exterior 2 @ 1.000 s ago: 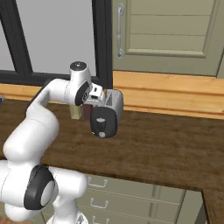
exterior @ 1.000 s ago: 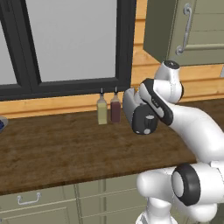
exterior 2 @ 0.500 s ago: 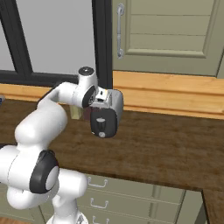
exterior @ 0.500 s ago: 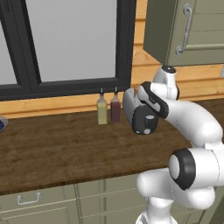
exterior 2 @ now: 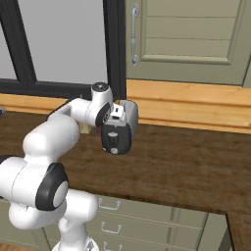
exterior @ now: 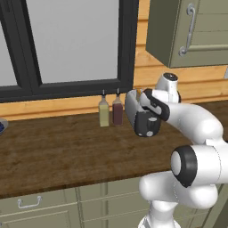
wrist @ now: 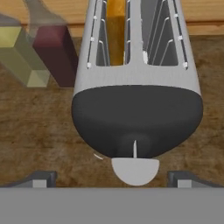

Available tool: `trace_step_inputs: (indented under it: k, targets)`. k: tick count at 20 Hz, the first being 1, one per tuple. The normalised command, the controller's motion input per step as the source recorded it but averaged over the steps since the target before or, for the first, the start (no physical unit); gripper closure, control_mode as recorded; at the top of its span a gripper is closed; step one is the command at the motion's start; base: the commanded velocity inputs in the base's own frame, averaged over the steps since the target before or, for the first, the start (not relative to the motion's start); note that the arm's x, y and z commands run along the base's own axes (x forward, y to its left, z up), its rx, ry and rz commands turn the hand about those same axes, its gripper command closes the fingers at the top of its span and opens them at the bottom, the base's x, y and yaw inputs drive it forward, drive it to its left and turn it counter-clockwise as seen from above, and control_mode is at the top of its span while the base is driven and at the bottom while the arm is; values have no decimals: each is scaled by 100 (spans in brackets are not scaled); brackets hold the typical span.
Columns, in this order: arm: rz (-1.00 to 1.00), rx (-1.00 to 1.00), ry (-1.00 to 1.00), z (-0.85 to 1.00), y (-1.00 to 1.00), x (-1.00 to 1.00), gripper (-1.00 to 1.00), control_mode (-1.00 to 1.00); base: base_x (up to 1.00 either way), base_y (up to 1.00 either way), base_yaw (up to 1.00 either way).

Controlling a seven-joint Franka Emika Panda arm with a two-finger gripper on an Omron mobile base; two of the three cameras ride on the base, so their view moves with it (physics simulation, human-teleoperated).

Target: Start the toaster. Once the lever pops up, take the bread to the plate on the dining counter.

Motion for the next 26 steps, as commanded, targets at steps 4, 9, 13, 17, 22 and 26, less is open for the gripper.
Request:
trace_step_inputs:
  k: [4,9,13,17,22,26]
  targets:
    - [0,-2,0,-17,0,0,-100,-100,0,0,0]
    - [0,0,0,-24,1,0,-100,-100,0,0,0]
    - [0,0,0,-15,0,2,-100,-100,0,0,0]
    - [0,0,0,-12,1,1,-100,-100,0,0,0]
    - [0,0,0,-10,0,0,-100,-100,0,0,0]
    - [0,0,0,-18,0,1,-100,-100,0,0,0]
